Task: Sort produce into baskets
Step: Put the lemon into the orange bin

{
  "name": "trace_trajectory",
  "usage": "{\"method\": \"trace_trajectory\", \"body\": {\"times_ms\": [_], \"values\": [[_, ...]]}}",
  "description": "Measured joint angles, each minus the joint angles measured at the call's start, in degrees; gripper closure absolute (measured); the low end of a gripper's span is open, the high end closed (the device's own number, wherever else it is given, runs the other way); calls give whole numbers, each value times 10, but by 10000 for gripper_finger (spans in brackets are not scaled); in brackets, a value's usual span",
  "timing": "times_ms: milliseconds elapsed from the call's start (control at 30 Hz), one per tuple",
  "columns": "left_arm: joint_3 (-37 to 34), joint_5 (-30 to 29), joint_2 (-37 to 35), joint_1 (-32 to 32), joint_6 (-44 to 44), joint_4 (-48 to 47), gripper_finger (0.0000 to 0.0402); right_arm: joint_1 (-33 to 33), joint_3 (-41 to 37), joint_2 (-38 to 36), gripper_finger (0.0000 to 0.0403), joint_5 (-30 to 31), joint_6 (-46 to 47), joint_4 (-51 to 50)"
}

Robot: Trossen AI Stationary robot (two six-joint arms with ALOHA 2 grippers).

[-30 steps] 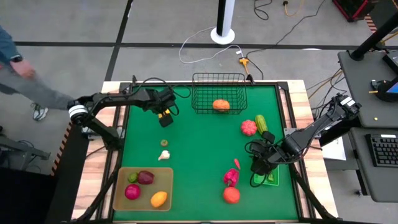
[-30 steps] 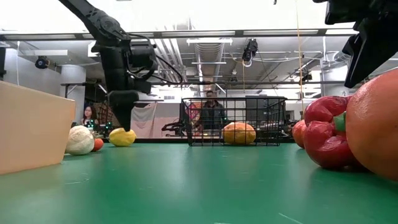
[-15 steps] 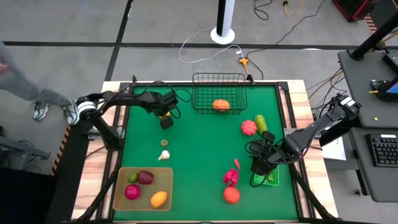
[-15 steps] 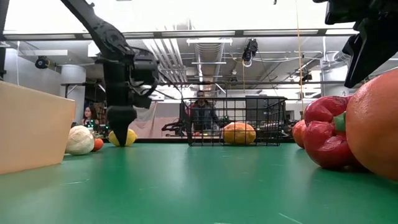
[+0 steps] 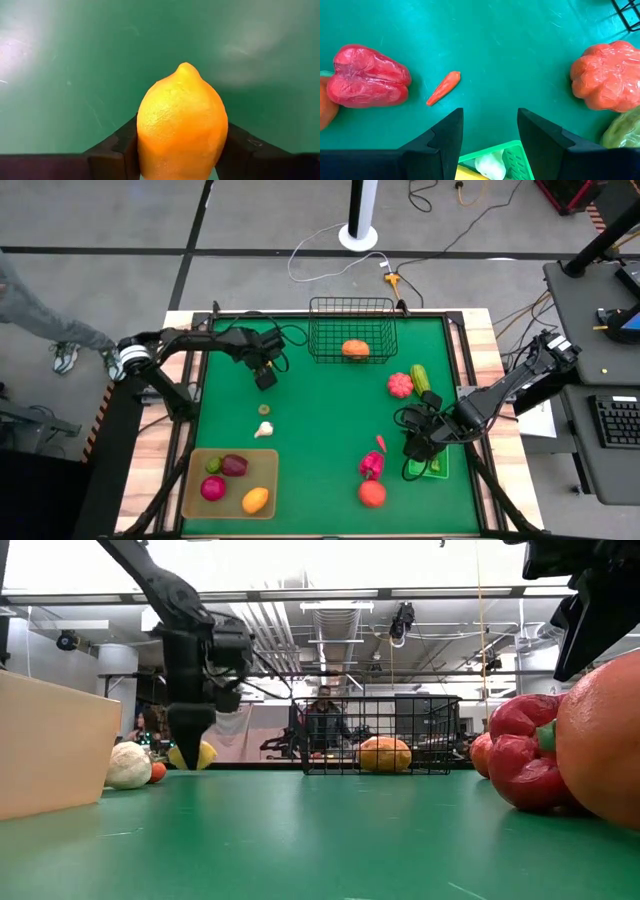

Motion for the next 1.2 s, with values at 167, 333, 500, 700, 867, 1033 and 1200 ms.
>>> {"method": "trace_trajectory", "body": {"times_ms": [167,333,500,700,867,1033,1200], "values": [[16,4,-44,-57,-45,-74,233,0,0,0,225,0,0,0],[39,6,-83,-165,-82,-103,216,0,0,0,225,0,0,2],[82,6,-96,-284,-149,-139,222,0,0,0,225,0,1,4],[145,6,-83,-430,-263,-211,223,0,0,0,225,0,1,6],[170,30,-70,-521,-351,-217,223,0,0,0,225,0,1,19],[190,48,-56,-593,-415,-214,222,0,0,0,225,0,1,24],[207,48,-21,-637,-457,-210,222,0,0,0,225,0,1,33]]}}
